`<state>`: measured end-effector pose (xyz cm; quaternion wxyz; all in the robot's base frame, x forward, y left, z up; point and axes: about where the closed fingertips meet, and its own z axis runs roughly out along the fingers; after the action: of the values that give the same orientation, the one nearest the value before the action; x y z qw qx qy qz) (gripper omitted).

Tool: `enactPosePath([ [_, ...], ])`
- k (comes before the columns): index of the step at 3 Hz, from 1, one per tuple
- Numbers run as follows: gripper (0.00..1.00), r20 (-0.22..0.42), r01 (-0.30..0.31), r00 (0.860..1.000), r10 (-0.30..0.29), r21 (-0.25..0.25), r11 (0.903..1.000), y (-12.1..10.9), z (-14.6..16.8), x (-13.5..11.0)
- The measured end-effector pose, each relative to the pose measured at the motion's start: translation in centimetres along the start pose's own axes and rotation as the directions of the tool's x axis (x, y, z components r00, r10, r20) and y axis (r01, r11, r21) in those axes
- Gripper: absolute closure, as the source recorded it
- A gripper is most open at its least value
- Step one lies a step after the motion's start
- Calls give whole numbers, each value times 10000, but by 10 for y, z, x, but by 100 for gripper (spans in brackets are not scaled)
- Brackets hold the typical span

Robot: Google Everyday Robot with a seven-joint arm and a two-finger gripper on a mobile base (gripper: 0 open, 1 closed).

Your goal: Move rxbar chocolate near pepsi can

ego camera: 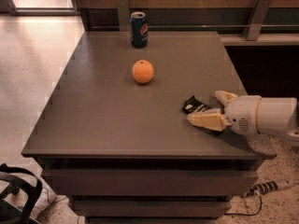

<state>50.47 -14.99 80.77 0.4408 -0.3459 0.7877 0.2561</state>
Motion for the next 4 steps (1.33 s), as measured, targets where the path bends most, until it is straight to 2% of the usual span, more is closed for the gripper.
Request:
enactPosePath([
  [1,86,0,0,10000,0,0,10000,0,0,-1],
  [2,100,0,3,10000,-3,-3,10000,0,-1,-3],
  [4,100,0,5,10000,-5,-4,10000,0,-1,-3],
])
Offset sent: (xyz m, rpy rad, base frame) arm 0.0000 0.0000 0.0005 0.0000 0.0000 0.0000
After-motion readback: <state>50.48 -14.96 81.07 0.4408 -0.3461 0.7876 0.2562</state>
